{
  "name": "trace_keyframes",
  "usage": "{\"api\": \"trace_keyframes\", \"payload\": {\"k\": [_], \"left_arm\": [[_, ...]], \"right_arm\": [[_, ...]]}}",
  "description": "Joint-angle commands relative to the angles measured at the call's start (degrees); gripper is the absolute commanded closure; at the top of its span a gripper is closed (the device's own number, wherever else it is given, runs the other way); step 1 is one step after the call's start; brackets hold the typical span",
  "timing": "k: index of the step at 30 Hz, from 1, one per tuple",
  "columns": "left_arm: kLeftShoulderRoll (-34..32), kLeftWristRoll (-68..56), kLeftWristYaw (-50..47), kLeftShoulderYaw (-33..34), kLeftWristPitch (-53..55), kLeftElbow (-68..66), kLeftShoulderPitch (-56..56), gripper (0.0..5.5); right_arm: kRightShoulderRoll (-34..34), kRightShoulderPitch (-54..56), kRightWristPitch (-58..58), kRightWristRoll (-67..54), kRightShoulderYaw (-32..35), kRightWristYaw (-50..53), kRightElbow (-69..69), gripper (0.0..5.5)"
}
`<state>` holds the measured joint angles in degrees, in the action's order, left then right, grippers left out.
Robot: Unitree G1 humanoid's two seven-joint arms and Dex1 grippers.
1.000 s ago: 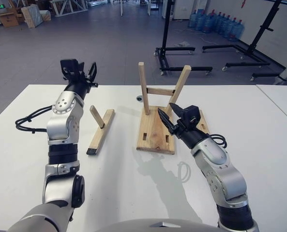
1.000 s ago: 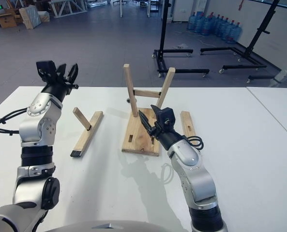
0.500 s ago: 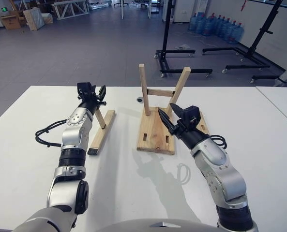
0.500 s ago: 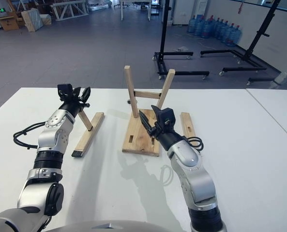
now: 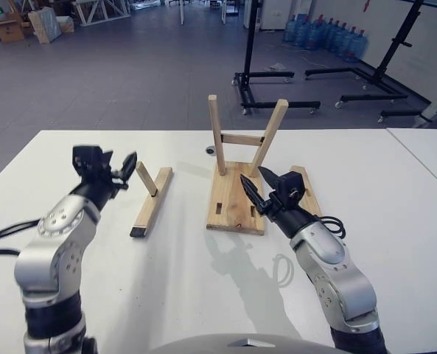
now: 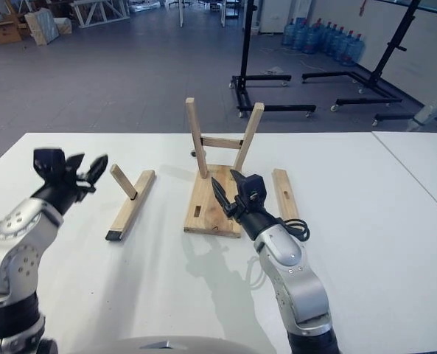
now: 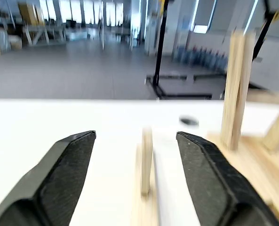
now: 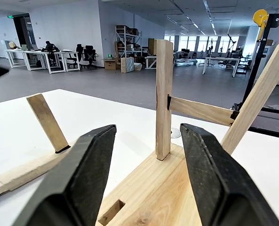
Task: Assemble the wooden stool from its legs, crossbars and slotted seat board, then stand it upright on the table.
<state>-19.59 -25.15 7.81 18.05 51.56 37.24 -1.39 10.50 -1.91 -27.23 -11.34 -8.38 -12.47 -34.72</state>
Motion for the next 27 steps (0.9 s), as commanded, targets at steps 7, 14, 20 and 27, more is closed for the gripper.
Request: {"api": "trace_keyframes", "payload": {"k": [7, 14, 20, 27], "left_arm": [[-3.7, 4.4, 3.1, -11.1, 3.8, -12.0, 0.8, 1.3], [-2.6, 8.8, 4.0, -16.1, 0.6, -28.2, -6.1, 1.46], [-3.2, 9.1, 4.3, -14.7, 3.6, -31.4, -6.8, 2.28], [-4.3, 10.4, 6.1, -17.9, 4.6, -27.7, -6.3, 3.33]], "right_arm": [[0.2, -0.3, 0.1, 0.8, -0.6, 0.0, 0.0, 2.99], [0.1, 0.8, -0.1, 0.8, -0.8, -0.2, 0.5, 2.99], [0.1, 0.7, -0.2, 0.7, -0.5, -0.2, 0.4, 2.99], [-0.1, 1.1, 0.1, 1.0, -0.8, -0.1, 0.8, 2.99]]}}
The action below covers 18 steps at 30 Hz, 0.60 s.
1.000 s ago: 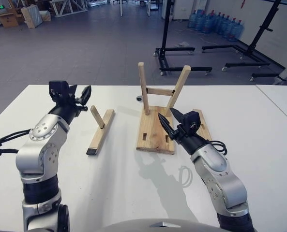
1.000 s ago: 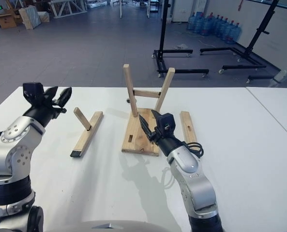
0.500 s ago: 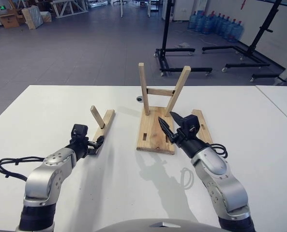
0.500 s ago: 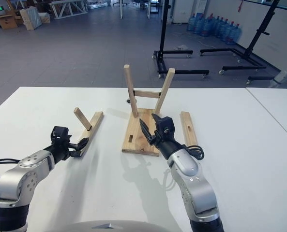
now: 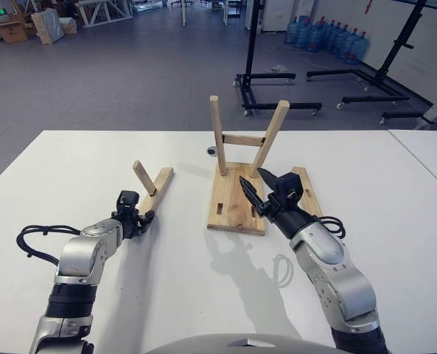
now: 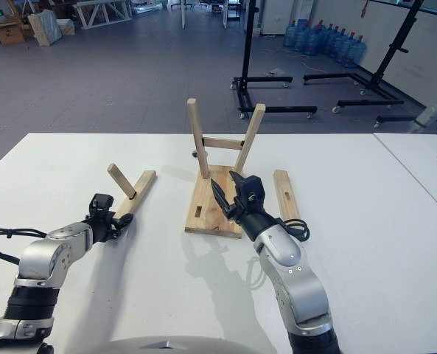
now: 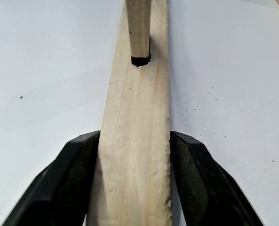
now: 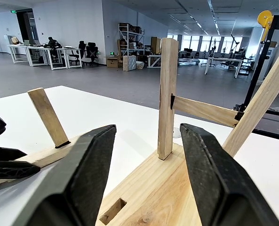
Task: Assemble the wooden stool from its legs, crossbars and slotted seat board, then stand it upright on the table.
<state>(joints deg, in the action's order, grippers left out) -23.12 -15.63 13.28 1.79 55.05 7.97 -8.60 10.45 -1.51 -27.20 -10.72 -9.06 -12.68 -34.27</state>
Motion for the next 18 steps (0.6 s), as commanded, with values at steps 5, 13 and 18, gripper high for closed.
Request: {"api": "trace_keyframes", "payload": {"k": [5, 13, 18], "left_arm": [[0.5, 2.4, -0.9, -0.6, -2.5, 4.6, -0.8, 3.49], [5.1, 6.3, -6.3, 2.4, -21.9, 14.6, -10.3, 3.49], [3.0, 3.0, 0.8, -0.1, -25.7, 22.0, -15.5, 3.49]], "right_arm": [[0.1, 1.1, 0.0, 0.3, 1.0, 0.2, 1.1, 2.99], [-2.2, 9.2, -6.8, -11.4, 10.2, -0.1, 1.9, 2.99], [-2.6, 23.6, -19.9, -49.6, 26.8, 6.1, 5.1, 2.99]]}}
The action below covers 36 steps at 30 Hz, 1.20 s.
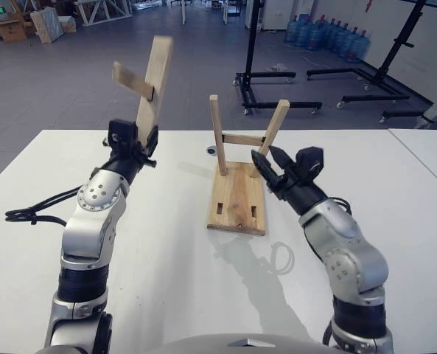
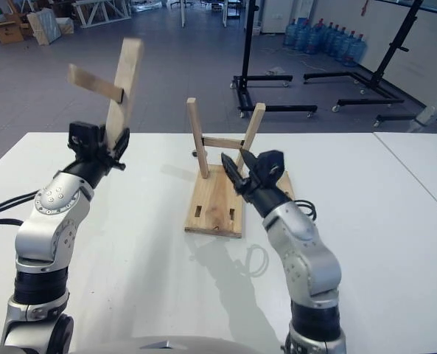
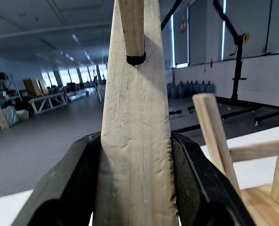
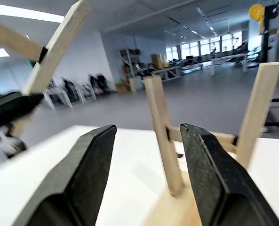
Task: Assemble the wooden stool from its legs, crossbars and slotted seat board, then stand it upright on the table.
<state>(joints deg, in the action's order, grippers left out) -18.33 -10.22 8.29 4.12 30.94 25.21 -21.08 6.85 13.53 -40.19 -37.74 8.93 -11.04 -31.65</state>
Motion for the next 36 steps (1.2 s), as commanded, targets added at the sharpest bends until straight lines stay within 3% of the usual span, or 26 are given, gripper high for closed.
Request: {"api": "trace_keyframes", "payload": {"k": [1, 4, 12, 24, 30, 36], "left_arm": [[-2.0, -4.0, 8.3, -3.8, -1.5, 5.9, -2.7, 3.49], [-3.1, -5.1, 14.4, -9.1, -2.0, 6.9, -0.3, 3.49], [-4.0, -0.8, 20.1, -18.3, -6.8, 6.2, 3.3, 3.49], [-1.5, 1.2, 17.8, -16.3, -8.5, 6.7, 3.3, 3.49], [-2.1, 1.4, 19.9, -17.5, -9.1, 6.3, 4.0, 3.49], [-2.7, 0.6, 21.8, -17.3, -8.7, 6.0, 5.0, 3.49]], "right_arm": [[2.0, 10.1, -7.7, -31.5, 10.4, 6.4, 3.3, 2.99], [3.8, 11.9, -7.8, -46.5, 11.6, 12.0, 4.8, 2.99], [6.1, 11.1, -3.3, -56.0, 9.2, 23.2, 7.4, 2.99], [10.4, 9.7, 0.9, -49.2, 8.3, 23.1, 11.0, 2.99], [10.6, 9.9, 0.6, -56.3, 8.2, 21.3, 9.9, 2.99], [12.4, 8.7, -0.1, -59.7, 7.4, 20.7, 10.4, 4.02]]}}
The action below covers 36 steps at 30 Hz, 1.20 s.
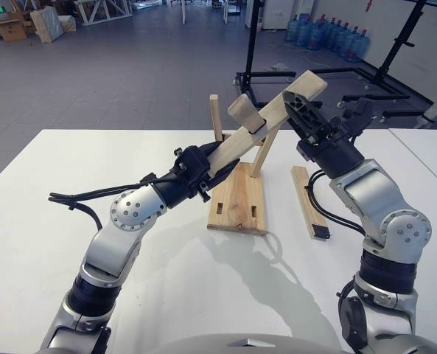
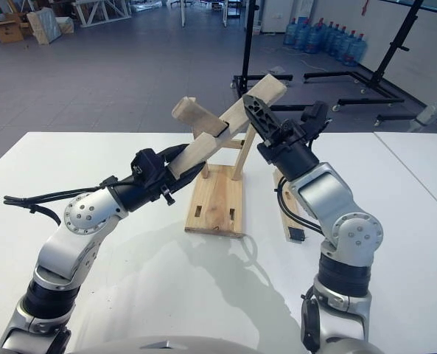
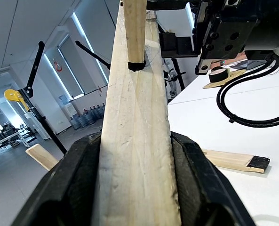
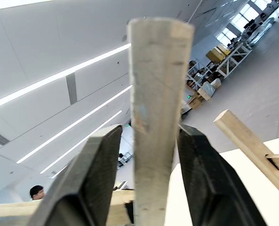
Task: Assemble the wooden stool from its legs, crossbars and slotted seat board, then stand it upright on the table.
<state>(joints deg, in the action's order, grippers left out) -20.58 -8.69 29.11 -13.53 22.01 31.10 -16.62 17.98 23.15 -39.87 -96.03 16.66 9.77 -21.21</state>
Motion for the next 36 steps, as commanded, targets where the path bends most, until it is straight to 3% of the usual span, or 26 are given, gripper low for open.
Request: {"api": "trace_keyframes", "payload": {"k": [1, 3, 13, 14, 19, 23, 25, 29, 36], "left_arm": [[-0.2, -1.7, 1.2, 0.6, 0.7, 0.2, 0.7, 3.49], [0.4, -4.3, 1.6, 1.3, 2.4, 0.8, 0.6, 3.49], [0.1, -4.5, 1.1, 1.6, 4.1, 0.6, -0.2, 3.49], [-0.1, -4.5, 1.2, 1.6, 4.3, 0.8, -0.2, 3.12], [0.2, -4.0, 0.7, 1.9, 3.8, 0.4, -0.4, 2.35], [1.3, -11.9, -0.6, 10.2, 8.8, 0.4, -1.8, 2.22], [-2.2, -13.4, 1.2, 13.4, 10.4, -0.8, -0.8, 2.22], [-9.4, -5.2, 2.4, 10.9, 7.0, -6.8, 4.6, 2.22], [-4.5, -0.3, -2.5, 5.8, 5.5, -7.6, 6.0, 2.22]], "right_arm": [[1.5, -1.1, -0.5, -1.5, -0.4, -0.2, -0.1, 4.22], [1.9, -1.2, -0.3, -1.5, -0.8, -0.4, -0.4, 4.5], [-0.4, -2.4, 3.8, 0.4, -2.0, 1.5, -1.8, 4.51], [-0.5, -2.6, 3.9, 0.6, -2.2, 1.5, -2.0, 4.51], [-0.6, -3.5, 4.6, 1.9, -2.8, 1.3, -2.6, 4.51], [0.7, -4.9, 6.3, 10.5, -2.0, 2.0, -2.9, 4.51], [1.0, -8.4, 7.7, 13.3, 0.9, 3.9, -3.1, 4.51], [2.2, -20.4, 7.3, 13.9, 5.5, 5.4, -7.6, 4.51], [-0.5, -22.3, 11.1, 30.1, 1.7, 7.6, -6.7, 4.51]]}}
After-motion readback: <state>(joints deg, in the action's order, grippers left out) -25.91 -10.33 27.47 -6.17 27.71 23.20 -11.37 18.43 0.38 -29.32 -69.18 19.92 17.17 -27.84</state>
